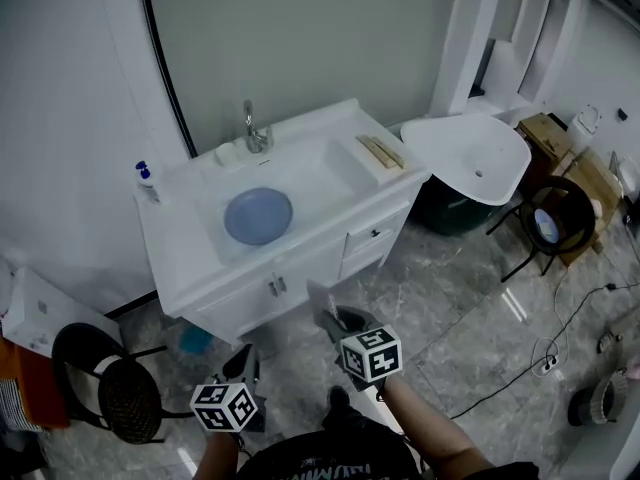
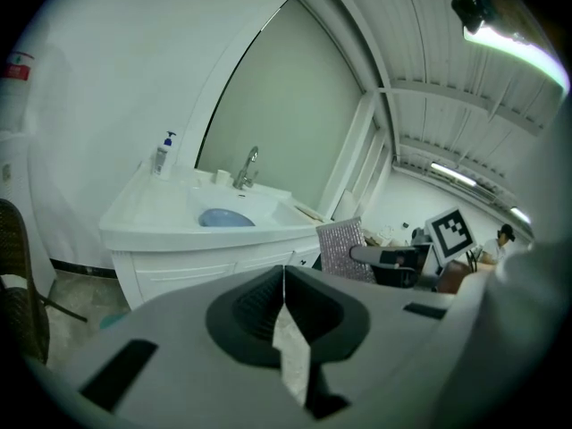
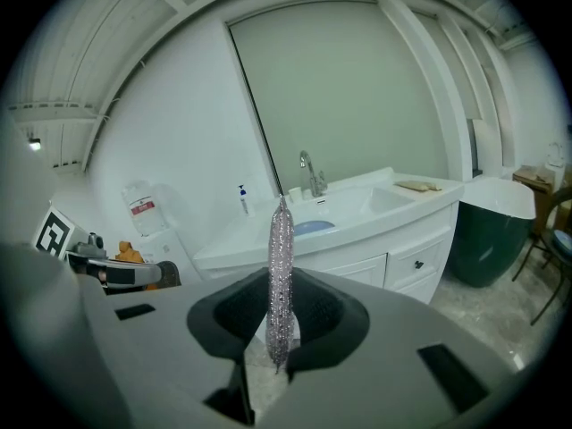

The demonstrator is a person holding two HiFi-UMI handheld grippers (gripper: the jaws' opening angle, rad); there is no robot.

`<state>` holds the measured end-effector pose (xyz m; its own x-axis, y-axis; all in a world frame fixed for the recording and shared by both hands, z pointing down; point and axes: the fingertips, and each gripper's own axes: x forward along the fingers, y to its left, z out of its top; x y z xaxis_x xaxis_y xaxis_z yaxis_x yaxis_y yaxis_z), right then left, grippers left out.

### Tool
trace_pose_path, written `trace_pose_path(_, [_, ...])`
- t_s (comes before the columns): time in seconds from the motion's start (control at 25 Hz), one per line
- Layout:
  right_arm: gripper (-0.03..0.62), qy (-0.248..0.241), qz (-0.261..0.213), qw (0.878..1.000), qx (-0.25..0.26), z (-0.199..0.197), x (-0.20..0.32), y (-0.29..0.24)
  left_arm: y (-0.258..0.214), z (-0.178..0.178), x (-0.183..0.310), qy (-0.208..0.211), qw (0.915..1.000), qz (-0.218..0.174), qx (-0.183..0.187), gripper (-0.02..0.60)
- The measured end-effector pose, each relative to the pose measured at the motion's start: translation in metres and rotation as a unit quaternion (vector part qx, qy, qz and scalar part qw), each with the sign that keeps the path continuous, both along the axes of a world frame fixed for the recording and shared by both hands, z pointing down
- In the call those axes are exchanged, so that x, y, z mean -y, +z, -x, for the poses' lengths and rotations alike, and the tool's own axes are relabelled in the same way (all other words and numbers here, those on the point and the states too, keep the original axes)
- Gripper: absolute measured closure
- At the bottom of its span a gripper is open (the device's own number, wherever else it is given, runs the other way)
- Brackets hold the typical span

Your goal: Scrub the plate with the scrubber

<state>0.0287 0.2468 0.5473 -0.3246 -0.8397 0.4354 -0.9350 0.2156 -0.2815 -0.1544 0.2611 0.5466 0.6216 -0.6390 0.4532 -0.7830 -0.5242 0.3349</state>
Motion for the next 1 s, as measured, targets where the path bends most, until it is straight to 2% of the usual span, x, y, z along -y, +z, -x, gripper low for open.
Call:
trace_pose_path(0.36, [0.517, -0.035, 0.000, 0.999, 0.005, -0.048, 0.036, 0.002, -0.001, -0.048, 0.023, -0.031, 0.9995, -0.007, 0.006, 0.563])
trace_pose_path(0.8, [0.517, -0.080, 0.023, 0.996, 0.012, -0.046, 0.054, 0.023, 0.004, -0.049, 0.040, -0.078, 0.9970, 0.001, 0.004, 0.563])
trace_pose_path(1.0, [0.517, -0.073, 0.030, 0.997, 0.007, -0.050, 0.072, 0.029, 0.013, -0.051, 0.061, -0.074, 0.9972, 0.010, -0.004, 0.563])
